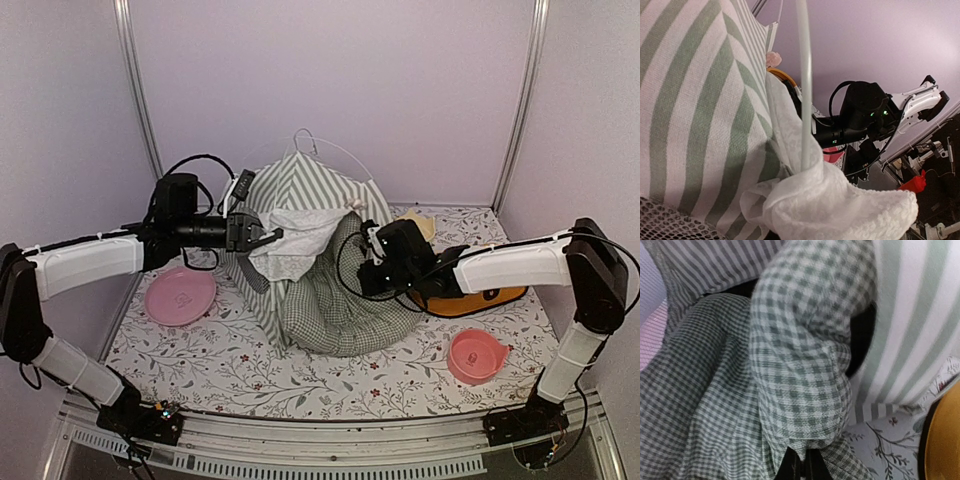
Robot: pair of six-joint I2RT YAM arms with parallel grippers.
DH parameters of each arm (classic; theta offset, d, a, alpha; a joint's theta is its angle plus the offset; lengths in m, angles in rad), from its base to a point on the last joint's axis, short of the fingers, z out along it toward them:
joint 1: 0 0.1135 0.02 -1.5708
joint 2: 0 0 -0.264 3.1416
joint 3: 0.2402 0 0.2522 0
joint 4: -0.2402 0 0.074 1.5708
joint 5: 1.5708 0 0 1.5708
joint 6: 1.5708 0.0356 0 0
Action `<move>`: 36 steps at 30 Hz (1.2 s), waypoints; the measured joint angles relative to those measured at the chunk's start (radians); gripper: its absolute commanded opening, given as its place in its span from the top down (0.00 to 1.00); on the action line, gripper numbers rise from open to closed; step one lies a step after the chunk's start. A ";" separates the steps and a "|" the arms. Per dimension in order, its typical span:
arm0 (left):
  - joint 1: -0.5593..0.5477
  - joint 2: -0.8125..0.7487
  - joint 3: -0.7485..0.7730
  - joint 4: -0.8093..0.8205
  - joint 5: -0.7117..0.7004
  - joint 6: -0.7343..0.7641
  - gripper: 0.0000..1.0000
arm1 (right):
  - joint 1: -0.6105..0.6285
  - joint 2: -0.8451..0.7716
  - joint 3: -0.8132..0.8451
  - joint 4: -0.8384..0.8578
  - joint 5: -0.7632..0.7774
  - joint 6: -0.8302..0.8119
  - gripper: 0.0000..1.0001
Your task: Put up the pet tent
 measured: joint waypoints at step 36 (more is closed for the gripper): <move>-0.031 -0.029 0.023 -0.073 -0.109 -0.055 1.00 | -0.058 -0.018 0.137 0.110 -0.020 0.116 0.01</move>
